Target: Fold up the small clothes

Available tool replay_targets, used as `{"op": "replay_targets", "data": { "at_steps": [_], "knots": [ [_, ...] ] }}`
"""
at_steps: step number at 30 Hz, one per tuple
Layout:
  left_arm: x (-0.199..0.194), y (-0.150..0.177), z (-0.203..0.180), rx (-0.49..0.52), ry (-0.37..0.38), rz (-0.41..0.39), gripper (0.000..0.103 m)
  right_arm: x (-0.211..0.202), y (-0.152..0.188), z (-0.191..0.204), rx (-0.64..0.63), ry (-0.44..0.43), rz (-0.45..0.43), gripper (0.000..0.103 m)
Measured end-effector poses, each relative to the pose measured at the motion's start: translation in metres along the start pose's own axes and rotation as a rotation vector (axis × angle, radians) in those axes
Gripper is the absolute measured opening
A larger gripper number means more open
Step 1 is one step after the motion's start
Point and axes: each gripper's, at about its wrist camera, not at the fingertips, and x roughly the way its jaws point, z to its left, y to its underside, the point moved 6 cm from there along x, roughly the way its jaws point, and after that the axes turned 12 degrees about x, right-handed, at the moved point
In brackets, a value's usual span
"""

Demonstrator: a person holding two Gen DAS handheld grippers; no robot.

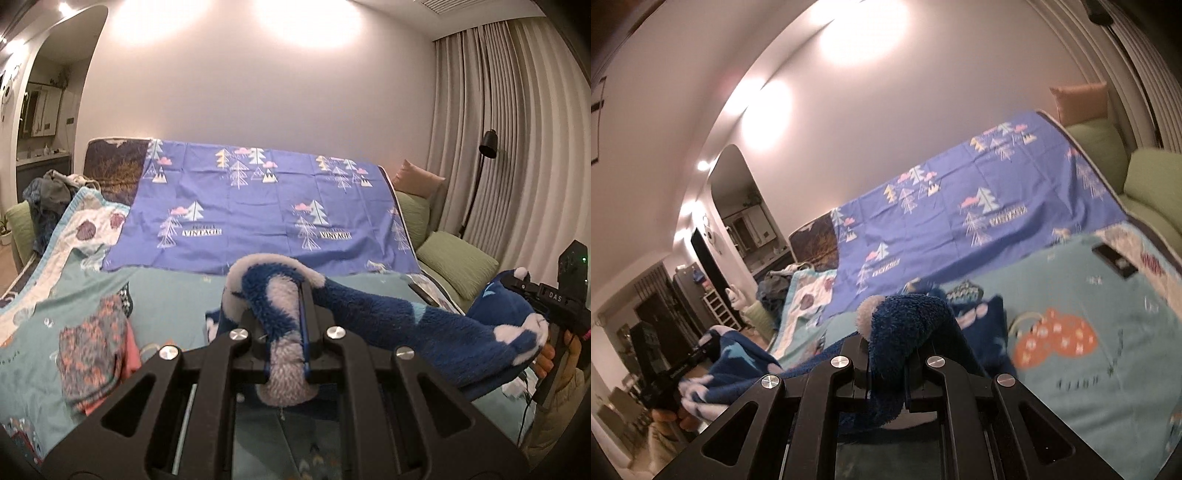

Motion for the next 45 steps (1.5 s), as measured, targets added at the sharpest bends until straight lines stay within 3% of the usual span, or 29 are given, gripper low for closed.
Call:
{"op": "replay_targets", "data": {
  "at_steps": [8,17,24,28,32,37,40,43,45],
  "knots": [
    [0.05,-0.026,0.006,0.043,-0.106,-0.021,0.013,0.049,-0.04,-0.008,-0.035,0.056,-0.051,0.009],
    [0.117,-0.02,0.022,0.061,-0.189,0.02,0.013,0.133,-0.059,-0.029,-0.034,0.094,-0.008,0.009],
    [0.175,-0.009,0.045,0.015,-0.225,0.077,0.013,0.186,-0.07,-0.063,0.002,0.144,0.015,0.009],
    [0.212,0.003,0.053,-0.009,-0.207,0.104,0.013,0.215,-0.074,-0.089,0.035,0.177,0.035,0.009],
    [0.247,0.027,0.065,-0.069,-0.196,0.172,0.013,0.246,-0.067,-0.118,0.088,0.194,0.086,0.009],
    [0.284,0.07,0.073,-0.065,-0.247,0.294,0.013,0.288,-0.043,-0.158,0.124,0.256,0.167,0.01],
    [0.297,0.096,0.082,-0.129,-0.235,0.368,0.013,0.307,-0.028,-0.179,0.14,0.294,0.214,0.009],
    [0.302,0.104,0.089,-0.193,-0.197,0.395,0.013,0.32,-0.012,-0.194,0.159,0.313,0.258,0.01],
    [0.302,0.103,0.087,-0.185,-0.199,0.399,0.013,0.324,-0.007,-0.2,0.176,0.314,0.28,0.011]
  ]
}}
